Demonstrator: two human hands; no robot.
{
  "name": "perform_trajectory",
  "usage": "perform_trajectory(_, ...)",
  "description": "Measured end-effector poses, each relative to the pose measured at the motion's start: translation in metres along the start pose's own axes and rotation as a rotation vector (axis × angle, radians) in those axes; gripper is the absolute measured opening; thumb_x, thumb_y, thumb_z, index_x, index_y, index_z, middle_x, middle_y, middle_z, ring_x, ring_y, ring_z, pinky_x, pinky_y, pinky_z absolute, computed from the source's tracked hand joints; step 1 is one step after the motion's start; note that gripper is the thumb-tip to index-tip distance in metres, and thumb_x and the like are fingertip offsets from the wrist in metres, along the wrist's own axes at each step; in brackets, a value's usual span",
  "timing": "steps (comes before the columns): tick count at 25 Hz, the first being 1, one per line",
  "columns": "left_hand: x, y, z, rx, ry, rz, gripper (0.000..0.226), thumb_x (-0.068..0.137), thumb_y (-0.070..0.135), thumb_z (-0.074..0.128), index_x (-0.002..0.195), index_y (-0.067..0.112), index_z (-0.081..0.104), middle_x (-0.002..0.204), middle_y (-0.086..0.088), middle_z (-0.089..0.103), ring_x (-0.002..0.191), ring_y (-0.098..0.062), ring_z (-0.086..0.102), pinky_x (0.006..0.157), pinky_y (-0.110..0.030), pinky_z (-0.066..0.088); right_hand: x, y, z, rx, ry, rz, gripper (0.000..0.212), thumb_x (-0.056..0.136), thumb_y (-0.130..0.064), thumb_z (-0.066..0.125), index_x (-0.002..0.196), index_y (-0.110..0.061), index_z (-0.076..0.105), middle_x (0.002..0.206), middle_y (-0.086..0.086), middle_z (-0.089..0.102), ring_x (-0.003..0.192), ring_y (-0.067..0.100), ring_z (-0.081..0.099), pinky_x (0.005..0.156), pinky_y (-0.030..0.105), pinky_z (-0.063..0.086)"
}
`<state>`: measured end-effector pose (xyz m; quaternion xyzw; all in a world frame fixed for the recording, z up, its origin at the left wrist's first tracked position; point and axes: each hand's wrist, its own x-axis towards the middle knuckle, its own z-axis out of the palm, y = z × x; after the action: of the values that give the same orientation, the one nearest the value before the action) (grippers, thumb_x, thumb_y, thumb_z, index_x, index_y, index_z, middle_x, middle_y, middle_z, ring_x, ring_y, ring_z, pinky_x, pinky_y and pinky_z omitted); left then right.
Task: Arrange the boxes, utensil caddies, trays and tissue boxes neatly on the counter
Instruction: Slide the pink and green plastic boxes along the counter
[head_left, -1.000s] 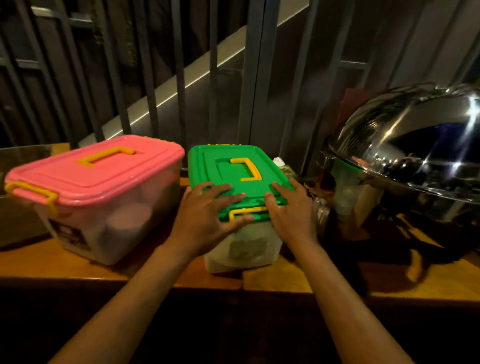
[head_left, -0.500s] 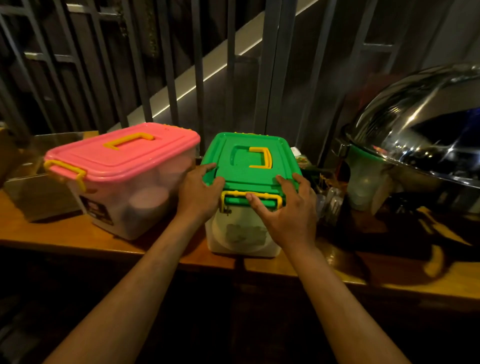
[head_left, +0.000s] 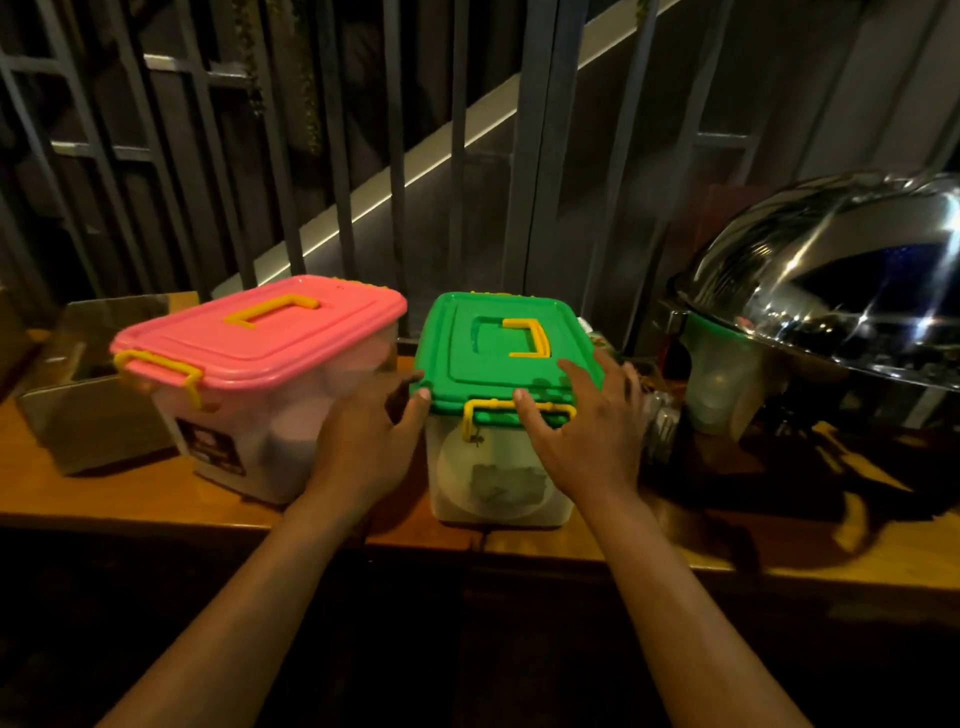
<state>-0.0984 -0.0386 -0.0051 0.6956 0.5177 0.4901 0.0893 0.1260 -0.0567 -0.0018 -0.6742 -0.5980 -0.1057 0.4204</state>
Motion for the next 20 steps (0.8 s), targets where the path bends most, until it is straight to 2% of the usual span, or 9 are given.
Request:
perform_trajectory(3, -0.001, -0.031, -0.059, 0.189, 0.067, 0.105, 0.026, 0.091, 0.037, 0.057, 0.113, 0.026, 0.067, 0.114, 0.0, 0.068, 0.105, -0.021, 0.061, 0.089, -0.037, 0.048, -0.009, -0.063, 0.011, 0.067, 0.083, -0.159, 0.054, 0.078, -0.063, 0.054, 0.117, -0.029, 0.068, 0.139, 0.004, 0.053, 0.134, 0.032, 0.04, 0.108, 0.057, 0.032)
perform_trajectory(6, 0.02, -0.076, -0.105, 0.356, 0.099, 0.158, 0.028, 0.089, 0.034, 0.06, 0.115, 0.026, 0.066, 0.121, -0.004, 0.065, 0.114, -0.024, 0.056, 0.095, -0.041, 0.046, -0.013, -0.129, 0.041, 0.127, 0.098, -0.276, 0.041, 0.078, -0.051, 0.059, 0.11, -0.028, 0.07, 0.128, 0.004, 0.061, 0.125, 0.031, 0.049, 0.103, 0.053, 0.037)
perform_trajectory(9, 0.04, -0.129, -0.152, 0.511, 0.107, 0.193, 0.031, 0.089, 0.033, 0.062, 0.119, 0.025, 0.065, 0.127, -0.01, 0.061, 0.12, -0.03, 0.051, 0.098, -0.047, 0.044, -0.023, -0.197, 0.085, 0.227, 0.052, -0.33, 0.04, 0.078, -0.046, 0.059, 0.111, -0.026, 0.07, 0.124, 0.004, 0.062, 0.117, 0.029, 0.054, 0.102, 0.047, 0.042)
perform_trajectory(12, 0.058, -0.186, -0.187, 0.624, 0.011, 0.137, 0.039, 0.094, 0.046, 0.052, 0.128, 0.027, 0.059, 0.138, -0.011, 0.053, 0.13, -0.032, 0.043, 0.105, -0.049, 0.039, -0.031, -0.262, 0.132, 0.222, -0.114, -0.344, 0.047, 0.08, -0.05, 0.056, 0.122, -0.031, 0.065, 0.136, 0.002, 0.056, 0.126, 0.025, 0.048, 0.106, 0.046, 0.039)
perform_trajectory(14, 0.067, -0.211, -0.2, 0.579, -0.108, 0.098, 0.048, 0.094, 0.058, 0.04, 0.132, 0.031, 0.054, 0.143, -0.009, 0.048, 0.134, -0.03, 0.037, 0.109, -0.047, 0.035, -0.036, -0.294, 0.157, 0.128, -0.256, -0.285, 0.051, 0.082, -0.053, 0.055, 0.13, -0.036, 0.057, 0.145, -0.001, 0.047, 0.135, 0.024, 0.038, 0.114, 0.051, 0.026)
perform_trajectory(16, 0.076, -0.225, -0.206, 0.52, -0.215, 0.077, 0.053, 0.093, 0.063, 0.031, 0.135, 0.035, 0.047, 0.147, -0.006, 0.042, 0.138, -0.027, 0.031, 0.11, -0.047, 0.032, -0.04, -0.309, 0.175, -0.036, -0.268, -0.251, 0.055, 0.082, -0.06, 0.052, 0.132, -0.038, 0.054, 0.147, -0.005, 0.046, 0.138, 0.024, 0.034, 0.115, 0.056, 0.015)
perform_trajectory(18, 0.088, -0.235, -0.207, 0.442, -0.263, 0.039, 0.054, 0.095, 0.063, 0.029, 0.138, 0.035, 0.046, 0.149, -0.005, 0.039, 0.138, -0.028, 0.033, 0.109, -0.048, 0.034, -0.042, -0.311, 0.181, -0.106, -0.189, -0.233, 0.056, 0.079, -0.065, 0.053, 0.128, -0.038, 0.058, 0.141, -0.006, 0.053, 0.133, 0.024, 0.041, 0.112, 0.058, 0.018)
perform_trajectory(20, 0.099, -0.235, -0.202, 0.263, -0.234, -0.045, 0.057, 0.093, 0.065, 0.032, 0.136, 0.032, 0.049, 0.143, -0.004, 0.043, 0.127, -0.028, 0.046, 0.097, -0.046, 0.048, -0.044, -0.304, 0.182, -0.111, -0.141, -0.264, 0.053, 0.078, -0.062, 0.06, 0.124, -0.036, 0.062, 0.135, -0.006, 0.058, 0.128, 0.024, 0.047, 0.11, 0.057, 0.024)
